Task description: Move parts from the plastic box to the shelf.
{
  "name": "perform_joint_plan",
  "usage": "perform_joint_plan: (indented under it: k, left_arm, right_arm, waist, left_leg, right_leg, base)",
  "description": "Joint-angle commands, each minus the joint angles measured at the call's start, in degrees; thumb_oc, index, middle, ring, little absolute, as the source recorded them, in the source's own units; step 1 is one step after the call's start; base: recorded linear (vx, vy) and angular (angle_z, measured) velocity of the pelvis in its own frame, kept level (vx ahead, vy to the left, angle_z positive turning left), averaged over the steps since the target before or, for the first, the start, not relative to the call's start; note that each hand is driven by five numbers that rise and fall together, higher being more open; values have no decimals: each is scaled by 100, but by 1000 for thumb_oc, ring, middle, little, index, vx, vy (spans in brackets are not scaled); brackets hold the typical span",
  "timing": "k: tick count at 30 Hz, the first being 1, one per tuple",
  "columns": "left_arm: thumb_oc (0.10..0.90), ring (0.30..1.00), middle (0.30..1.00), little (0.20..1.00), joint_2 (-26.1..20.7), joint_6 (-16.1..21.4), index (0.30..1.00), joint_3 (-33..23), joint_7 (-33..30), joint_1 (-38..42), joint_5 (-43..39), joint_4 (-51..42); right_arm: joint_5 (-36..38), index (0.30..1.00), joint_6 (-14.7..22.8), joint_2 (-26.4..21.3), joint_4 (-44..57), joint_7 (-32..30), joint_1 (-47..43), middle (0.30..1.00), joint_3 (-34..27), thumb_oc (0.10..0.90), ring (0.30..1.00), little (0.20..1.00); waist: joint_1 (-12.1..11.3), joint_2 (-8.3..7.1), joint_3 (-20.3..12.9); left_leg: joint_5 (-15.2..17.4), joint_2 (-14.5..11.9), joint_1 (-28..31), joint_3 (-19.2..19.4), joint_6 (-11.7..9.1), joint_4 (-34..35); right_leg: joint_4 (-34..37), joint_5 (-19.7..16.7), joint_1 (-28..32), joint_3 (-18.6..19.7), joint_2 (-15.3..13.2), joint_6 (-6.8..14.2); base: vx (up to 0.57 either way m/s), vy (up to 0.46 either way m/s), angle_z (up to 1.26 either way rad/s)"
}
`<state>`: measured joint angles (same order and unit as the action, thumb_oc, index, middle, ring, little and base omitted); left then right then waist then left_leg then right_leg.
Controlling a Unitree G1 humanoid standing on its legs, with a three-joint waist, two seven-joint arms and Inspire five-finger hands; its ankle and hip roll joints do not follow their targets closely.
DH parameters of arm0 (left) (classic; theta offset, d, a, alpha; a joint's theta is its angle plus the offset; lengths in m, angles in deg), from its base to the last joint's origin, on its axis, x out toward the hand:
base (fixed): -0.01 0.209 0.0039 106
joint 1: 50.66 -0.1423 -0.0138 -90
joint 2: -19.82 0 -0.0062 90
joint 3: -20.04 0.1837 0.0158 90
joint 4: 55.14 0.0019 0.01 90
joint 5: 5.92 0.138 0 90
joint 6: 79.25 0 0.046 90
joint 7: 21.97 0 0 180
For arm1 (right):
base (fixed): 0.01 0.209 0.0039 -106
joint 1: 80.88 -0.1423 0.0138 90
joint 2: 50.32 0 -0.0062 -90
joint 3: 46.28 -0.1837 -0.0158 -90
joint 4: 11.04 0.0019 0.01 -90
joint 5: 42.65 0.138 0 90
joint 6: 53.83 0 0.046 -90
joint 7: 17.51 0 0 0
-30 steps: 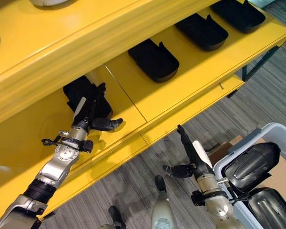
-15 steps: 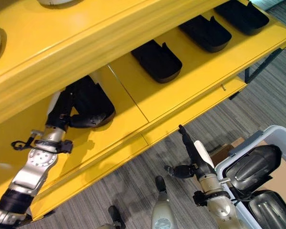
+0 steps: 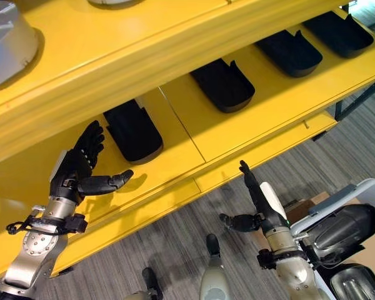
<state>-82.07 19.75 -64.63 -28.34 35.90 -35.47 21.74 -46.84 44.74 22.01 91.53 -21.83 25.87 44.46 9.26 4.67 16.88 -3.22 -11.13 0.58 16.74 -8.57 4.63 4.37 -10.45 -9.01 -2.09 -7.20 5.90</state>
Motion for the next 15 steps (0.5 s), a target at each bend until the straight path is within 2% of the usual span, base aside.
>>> perform_joint_plan:
  k: [1, 3, 8, 9, 10, 12, 13, 15]
  left_arm:
    - [900, 1000, 1000, 1000, -134, 668, 1000, 59, 200, 552, -591, 24]
    - [900, 1000, 1000, 1000, -55, 666, 1000, 141, 220, 558, -560, 74]
    - [900, 1000, 1000, 1000, 147, 684, 1000, 240, 372, 439, -720, 280]
    - [900, 1000, 1000, 1000, 145, 684, 1000, 235, 374, 435, -721, 278]
    - [900, 1000, 1000, 1000, 167, 717, 1000, 195, 416, 411, -736, 273]
    - [900, 1000, 1000, 1000, 207, 755, 1000, 132, 423, 330, -745, 264]
    - [900, 1000, 1000, 1000, 212, 772, 1000, 65, 441, 248, -721, 238]
    - [900, 1000, 1000, 1000, 207, 819, 1000, -91, 514, 76, -698, 212]
  right_arm:
    - [308, 1000, 806, -218, 640, -474, -503, 1000, -396, 900, 1000, 1000]
    - [317, 1000, 839, -219, 646, -521, -621, 1000, -360, 900, 1000, 1000]
    - [498, 1000, 1003, -193, 724, -621, -1149, 1000, -140, 900, 1000, 1000]
    - [499, 1000, 1004, -192, 721, -621, -1155, 1000, -134, 900, 1000, 1000]
    - [551, 1000, 1030, -168, 699, -602, -1255, 1000, -62, 900, 1000, 1000]
    - [603, 1000, 1037, -171, 660, -570, -1384, 1000, 12, 900, 1000, 1000]
    - [645, 1000, 1023, -172, 591, -526, -1474, 1000, 73, 900, 1000, 1000]
    - [800, 1000, 1035, -191, 468, -381, -1622, 1000, 149, 900, 1000, 1000]
  waist:
    - [-29, -24, -483]
    - [-42, -50, -520]
    - [-180, -229, -681]
    - [-181, -229, -680]
    - [-258, -285, -721]
    - [-430, -365, -753]
    - [-492, -443, -754]
    - [-585, -625, -793]
  left_leg:
    - [-608, -420, -34, -370, 45, 37]
    - [-676, -486, -76, -404, 22, 37]
    - [-1285, -803, -182, -602, -76, 37]
    - [-1287, -810, -179, -598, -81, 37]
    - [-1475, -806, -137, -746, -79, 37]
    - [-1648, -528, -231, -1420, -46, 16]
    - [-1524, -249, -303, -1896, 63, -131]
    - [-1017, 303, -522, -2459, 262, -523]
  right_leg:
    - [-1689, 1044, -753, -139, 141, -93]
    - [-1750, 1104, -782, -189, 200, -131]
    - [-1782, 1230, -791, -175, 591, -327]
    - [-1774, 1226, -786, -172, 599, -332]
    - [-1636, 1201, -668, -73, 696, -377]
    - [-1337, 1109, -523, 77, 725, -416]
    - [-1168, 1061, -403, 152, 702, -432]
    - [-797, 863, -193, 349, 660, -423]
  base:
    - [-42, -170, 29]
    - [-25, -151, 22]
    - [-8, -190, 1]
    - [41, -136, -18]
    - [52, -75, -21]
    - [61, -51, -35]
    - [40, -55, -59]
    - [42, -70, -64]
